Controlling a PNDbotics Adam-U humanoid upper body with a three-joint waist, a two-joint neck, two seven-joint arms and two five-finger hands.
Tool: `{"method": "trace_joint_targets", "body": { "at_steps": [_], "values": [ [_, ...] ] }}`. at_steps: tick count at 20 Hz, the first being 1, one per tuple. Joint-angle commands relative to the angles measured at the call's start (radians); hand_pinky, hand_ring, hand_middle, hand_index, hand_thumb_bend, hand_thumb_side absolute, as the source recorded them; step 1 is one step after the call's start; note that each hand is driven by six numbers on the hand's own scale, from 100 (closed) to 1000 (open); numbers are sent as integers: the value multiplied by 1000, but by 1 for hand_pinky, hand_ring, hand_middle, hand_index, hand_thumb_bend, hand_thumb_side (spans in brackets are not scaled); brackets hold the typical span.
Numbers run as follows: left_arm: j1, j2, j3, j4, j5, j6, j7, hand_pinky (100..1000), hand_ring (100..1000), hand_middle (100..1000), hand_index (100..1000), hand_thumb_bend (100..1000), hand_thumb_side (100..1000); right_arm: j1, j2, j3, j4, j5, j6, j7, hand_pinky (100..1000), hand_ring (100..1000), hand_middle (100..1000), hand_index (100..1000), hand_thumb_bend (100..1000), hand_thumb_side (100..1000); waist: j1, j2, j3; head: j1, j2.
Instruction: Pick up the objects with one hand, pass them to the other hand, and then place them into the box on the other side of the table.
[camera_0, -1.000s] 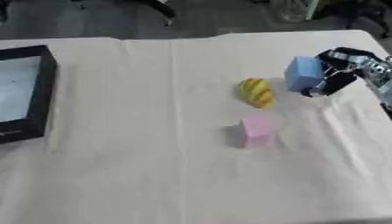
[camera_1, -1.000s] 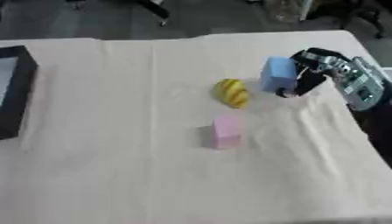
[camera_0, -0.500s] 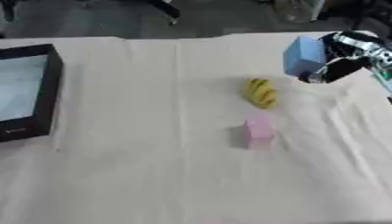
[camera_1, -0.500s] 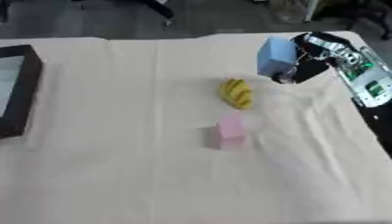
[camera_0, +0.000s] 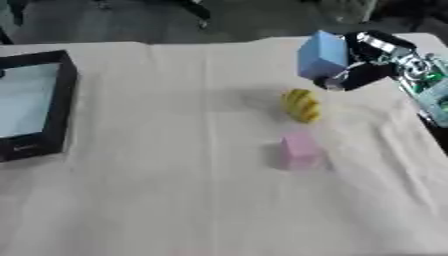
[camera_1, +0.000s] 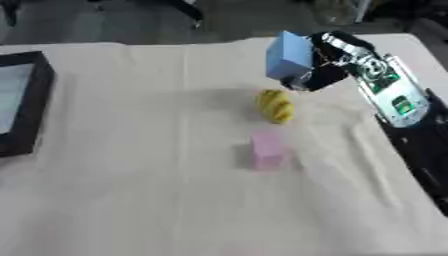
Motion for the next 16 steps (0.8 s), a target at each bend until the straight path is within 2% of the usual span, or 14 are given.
{"method": "trace_joint_targets", "body": {
  "at_steps": [1, 10, 16],
  "values": [
    [-31, 67, -12, -63, -48, 41, -21, 836, 836, 847, 861, 615, 564, -4, 48, -11, -35, 11, 14, -37, 786, 645, 534, 494, 398, 100, 15, -33, -1, 7, 8],
    [-134, 176, -107, -186, -189, 180, -152, 843, 833, 833, 858, 660, 522, 27, 218, 11, -67, 29, 41, -148, 776, 623, 531, 494, 394, 100, 26, -47, 4, 19, 28],
    [-205, 200, -165, -234, -282, 270, -247, 847, 834, 830, 854, 679, 519, 25, 289, 41, -86, 50, 42, -222, 775, 615, 529, 494, 400, 100, 29, -51, 6, 19, 33]
  ]
}}
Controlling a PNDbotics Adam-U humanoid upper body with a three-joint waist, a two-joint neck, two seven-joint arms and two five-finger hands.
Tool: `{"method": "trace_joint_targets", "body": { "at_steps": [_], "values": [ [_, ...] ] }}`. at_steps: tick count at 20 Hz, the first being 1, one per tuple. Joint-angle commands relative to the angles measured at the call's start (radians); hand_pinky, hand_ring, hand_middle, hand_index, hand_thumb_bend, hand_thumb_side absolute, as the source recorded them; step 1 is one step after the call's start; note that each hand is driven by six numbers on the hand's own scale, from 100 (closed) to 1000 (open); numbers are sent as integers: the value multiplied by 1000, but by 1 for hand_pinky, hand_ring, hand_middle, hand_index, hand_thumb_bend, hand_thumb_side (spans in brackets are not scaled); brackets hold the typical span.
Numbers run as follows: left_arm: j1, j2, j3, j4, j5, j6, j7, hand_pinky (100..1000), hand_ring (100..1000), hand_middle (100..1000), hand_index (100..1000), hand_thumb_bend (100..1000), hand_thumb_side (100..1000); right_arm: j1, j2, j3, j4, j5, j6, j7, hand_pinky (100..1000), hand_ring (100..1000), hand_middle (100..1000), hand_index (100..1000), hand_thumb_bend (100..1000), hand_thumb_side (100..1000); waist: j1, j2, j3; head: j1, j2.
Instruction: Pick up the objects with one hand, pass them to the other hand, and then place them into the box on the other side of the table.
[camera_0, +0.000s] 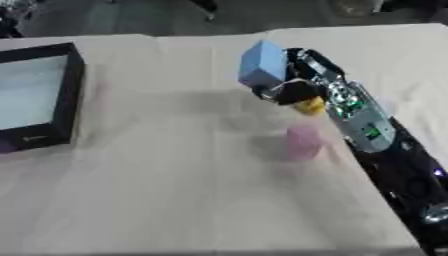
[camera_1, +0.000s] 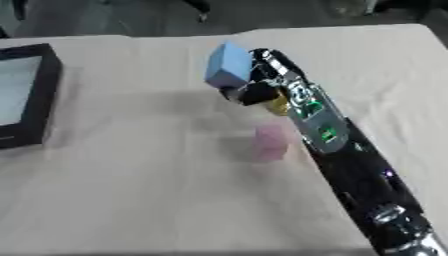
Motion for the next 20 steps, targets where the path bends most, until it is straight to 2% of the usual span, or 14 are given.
{"method": "trace_joint_targets", "body": {
  "at_steps": [1, 4, 8, 12, 20],
  "values": [
    [-42, 41, -17, -38, -48, 41, -50, 847, 834, 830, 854, 680, 519, -22, 28, 17, -30, 21, 0, -35, 775, 615, 529, 494, 400, 100, 15, -40, 4, 2, 7],
    [-73, 35, -38, -66, -82, 61, -105, 849, 836, 828, 854, 691, 527, -26, 63, 33, -18, 44, 3, -54, 775, 612, 530, 495, 394, 100, 17, -40, 11, -7, 8],
    [-123, 32, -59, -109, -138, 89, -256, 850, 837, 827, 854, 692, 530, -27, 113, 47, 16, 55, -5, -88, 775, 612, 532, 496, 386, 100, 23, -40, 26, -25, 10],
    [-165, 33, -99, -146, -179, 121, -363, 856, 841, 825, 851, 696, 502, -29, 153, 56, 45, 65, -27, -115, 777, 612, 532, 497, 384, 100, 26, -42, 37, -34, 13],
    [-243, 18, -184, -190, -239, 205, -535, 867, 848, 831, 856, 691, 527, -37, 196, 69, 86, 77, -54, -147, 778, 599, 533, 498, 376, 100, 26, -48, 49, -49, 22]
  ]
}}
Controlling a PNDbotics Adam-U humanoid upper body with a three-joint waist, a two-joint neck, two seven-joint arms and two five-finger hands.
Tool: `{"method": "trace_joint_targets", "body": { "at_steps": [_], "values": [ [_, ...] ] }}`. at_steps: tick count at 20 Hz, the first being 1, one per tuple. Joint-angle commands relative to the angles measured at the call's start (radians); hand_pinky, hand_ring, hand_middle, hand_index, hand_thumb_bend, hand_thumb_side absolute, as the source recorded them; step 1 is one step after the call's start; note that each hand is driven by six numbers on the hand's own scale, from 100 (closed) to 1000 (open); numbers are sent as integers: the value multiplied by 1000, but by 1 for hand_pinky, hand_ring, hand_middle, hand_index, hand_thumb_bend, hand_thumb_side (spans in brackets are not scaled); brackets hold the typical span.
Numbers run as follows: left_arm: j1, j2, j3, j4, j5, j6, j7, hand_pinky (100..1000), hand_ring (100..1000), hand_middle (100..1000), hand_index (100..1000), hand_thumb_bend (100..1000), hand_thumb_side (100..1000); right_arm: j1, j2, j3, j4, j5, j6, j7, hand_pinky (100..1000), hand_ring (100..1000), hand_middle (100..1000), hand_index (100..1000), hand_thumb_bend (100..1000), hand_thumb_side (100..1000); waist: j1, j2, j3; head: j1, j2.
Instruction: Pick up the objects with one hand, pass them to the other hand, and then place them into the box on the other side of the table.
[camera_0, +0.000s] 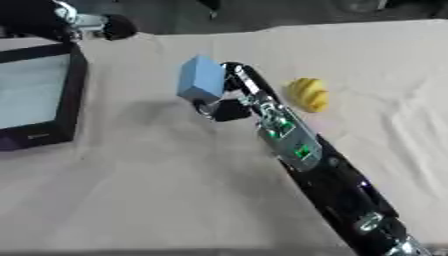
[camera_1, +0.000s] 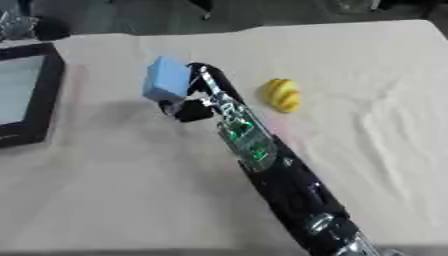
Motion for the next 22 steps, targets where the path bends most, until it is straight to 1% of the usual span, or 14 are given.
{"method": "trace_joint_targets", "body": {
  "at_steps": [1, 5, 9, 11, 14, 15, 16, 17, 20, 22],
  "values": [
    [-46, 12, -25, -34, -22, 35, -56, 867, 848, 831, 856, 687, 524, -24, 18, 2, 4, 5, -8, -14, 778, 599, 533, 498, 375, 100, 14, -43, 4, -11, 6],
    [-78, -5, -72, -60, -37, 83, -110, 875, 853, 835, 862, 694, 525, -26, 39, 1, 21, -1, -21, -44, 778, 599, 533, 499, 367, 100, 15, -48, 7, -19, 14],
    [-101, -24, -114, -61, -86, 135, -143, 884, 861, 843, 867, 710, 515, -24, 56, -4, 36, -17, -16, -95, 778, 600, 535, 500, 354, 100, 14, -52, 11, -20, 19],
    [-113, -38, -131, -56, -111, 154, -159, 883, 860, 842, 867, 699, 514, -23, 61, 0, 41, -24, -16, -113, 778, 599, 535, 500, 352, 100, 13, -53, 14, -21, 19],
    [-126, -58, -159, -49, -138, 175, -183, 882, 861, 843, 869, 706, 522, -23, 68, 6, 47, -24, -23, -123, 778, 599, 535, 501, 346, 100, 13, -53, 18, -23, 17],
    [-130, -66, -168, -45, -147, 181, -191, 883, 861, 844, 869, 729, 506, -22, 70, 6, 48, -21, -27, -127, 777, 599, 534, 501, 355, 100, 13, -53, 19, -25, 18],
    [-132, -73, -176, -42, -155, 185, -198, 884, 862, 845, 870, 709, 521, -22, 72, 7, 49, -17, -32, -129, 777, 599, 534, 501, 340, 100, 13, -53, 21, -26, 18],
    [-134, -81, -182, -39, -163, 189, -204, 885, 863, 847, 871, 711, 518, -21, 74, 8, 50, -12, -37, -131, 777, 599, 534, 501, 340, 100, 14, -53, 22, -29, 19],
    [-132, -99, -192, -34, -190, 198, -208, 892, 870, 855, 877, 717, 507, -16, 79, 6, 53, 1, -50, -140, 778, 599, 533, 501, 338, 100, 14, -53, 25, -37, 22],
    [-131, -105, -197, -34, -210, 206, -211, 898, 875, 859, 880, 728, 479, -13, 82, 4, 53, 7, -56, -148, 777, 597, 532, 501, 336, 100, 15, -52, 26, -39, 21]
  ]
}}
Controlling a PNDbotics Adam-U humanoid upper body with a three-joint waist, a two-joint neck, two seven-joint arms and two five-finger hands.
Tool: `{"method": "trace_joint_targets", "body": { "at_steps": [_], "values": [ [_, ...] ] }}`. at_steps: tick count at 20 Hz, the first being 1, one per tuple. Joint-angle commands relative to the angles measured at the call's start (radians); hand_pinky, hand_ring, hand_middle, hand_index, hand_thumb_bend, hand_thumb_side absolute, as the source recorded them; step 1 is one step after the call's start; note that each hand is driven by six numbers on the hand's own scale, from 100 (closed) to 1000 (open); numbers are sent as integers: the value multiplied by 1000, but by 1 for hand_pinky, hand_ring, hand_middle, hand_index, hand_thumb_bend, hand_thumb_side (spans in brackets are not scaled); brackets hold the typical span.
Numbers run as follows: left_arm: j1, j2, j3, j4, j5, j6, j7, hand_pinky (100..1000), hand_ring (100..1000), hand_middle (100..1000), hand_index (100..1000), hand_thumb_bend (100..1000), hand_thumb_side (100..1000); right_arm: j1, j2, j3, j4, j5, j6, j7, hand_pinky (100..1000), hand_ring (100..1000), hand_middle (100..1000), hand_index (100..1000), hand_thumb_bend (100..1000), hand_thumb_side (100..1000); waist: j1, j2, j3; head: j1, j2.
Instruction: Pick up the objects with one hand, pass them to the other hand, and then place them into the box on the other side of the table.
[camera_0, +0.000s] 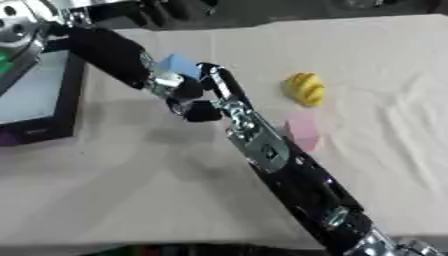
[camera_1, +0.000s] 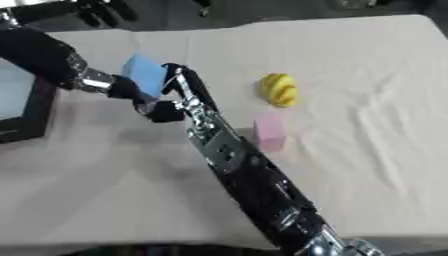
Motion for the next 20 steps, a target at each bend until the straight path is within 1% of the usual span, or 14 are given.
{"method": "trace_joint_targets", "body": {
  "at_steps": [1, 7, 10, 14, 17, 20],
  "values": [
    [-21, 2, 0, -2, -44, 27, -23, 900, 877, 860, 881, 728, 471, -10, 9, -3, -10, 14, -14, -15, 777, 595, 531, 501, 335, 100, 15, -39, 3, -5, 2],
    [-23, -21, -16, 9, -115, 28, -74, 906, 886, 869, 892, 742, 443, -4, 10, -6, -7, 32, -39, -42, 778, 595, 531, 501, 327, 100, 15, -39, 4, 0, -1],
    [-27, -31, -24, 14, -144, 19, -113, 909, 892, 874, 896, 758, 427, -3, 8, -9, -8, 60, -61, -55, 781, 597, 532, 502, 314, 100, 14, -39, 5, 4, -3],
    [-30, -37, -29, 18, -210, 5, -153, 910, 896, 875, 897, 780, 393, 4, 7, -13, -14, 94, -93, -70, 779, 595, 531, 501, 312, 100, 15, -39, 8, 5, -4],
    [-31, -44, -33, 20, -250, -7, -183, 911, 898, 876, 899, 785, 398, 10, 5, -16, -25, 126, -117, -86, 779, 596, 531, 501, 310, 100, 17, -38, 12, 4, -4],
    [-33, -57, -35, 23, -268, -10, -198, 908, 895, 875, 895, 774, 396, 19, 9, -19, -24, 160, -126, -94, 780, 596, 532, 501, 313, 100, 20, -34, 15, 2, -3]
  ]
}}
